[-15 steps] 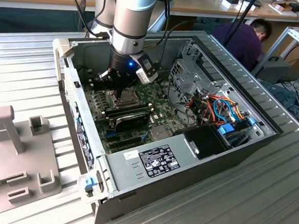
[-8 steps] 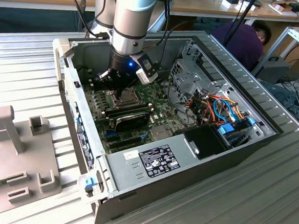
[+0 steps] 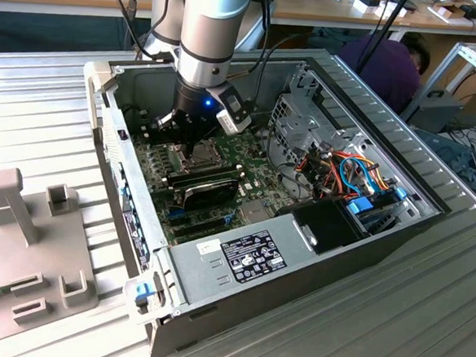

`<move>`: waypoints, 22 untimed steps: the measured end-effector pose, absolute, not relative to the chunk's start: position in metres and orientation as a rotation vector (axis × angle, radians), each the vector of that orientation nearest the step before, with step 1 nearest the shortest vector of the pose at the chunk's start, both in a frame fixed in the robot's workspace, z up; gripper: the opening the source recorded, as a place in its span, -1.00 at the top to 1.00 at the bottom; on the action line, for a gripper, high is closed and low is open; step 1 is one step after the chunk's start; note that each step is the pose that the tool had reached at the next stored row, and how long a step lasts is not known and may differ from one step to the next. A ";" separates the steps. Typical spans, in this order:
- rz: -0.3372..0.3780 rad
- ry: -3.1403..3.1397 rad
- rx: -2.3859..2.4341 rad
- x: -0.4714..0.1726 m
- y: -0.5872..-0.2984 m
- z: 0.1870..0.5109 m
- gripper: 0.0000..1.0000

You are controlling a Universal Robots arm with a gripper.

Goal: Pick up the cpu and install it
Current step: 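Close the cpu cover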

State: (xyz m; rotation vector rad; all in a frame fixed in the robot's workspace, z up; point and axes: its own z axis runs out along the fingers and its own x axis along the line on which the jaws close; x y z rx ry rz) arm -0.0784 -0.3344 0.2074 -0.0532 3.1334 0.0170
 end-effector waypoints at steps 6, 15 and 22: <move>0.017 3.133 -0.053 -0.079 -0.334 0.207 0.79; 0.017 3.133 -0.053 -0.079 -0.334 0.206 0.79; 0.017 3.134 -0.053 -0.079 -0.334 0.205 0.79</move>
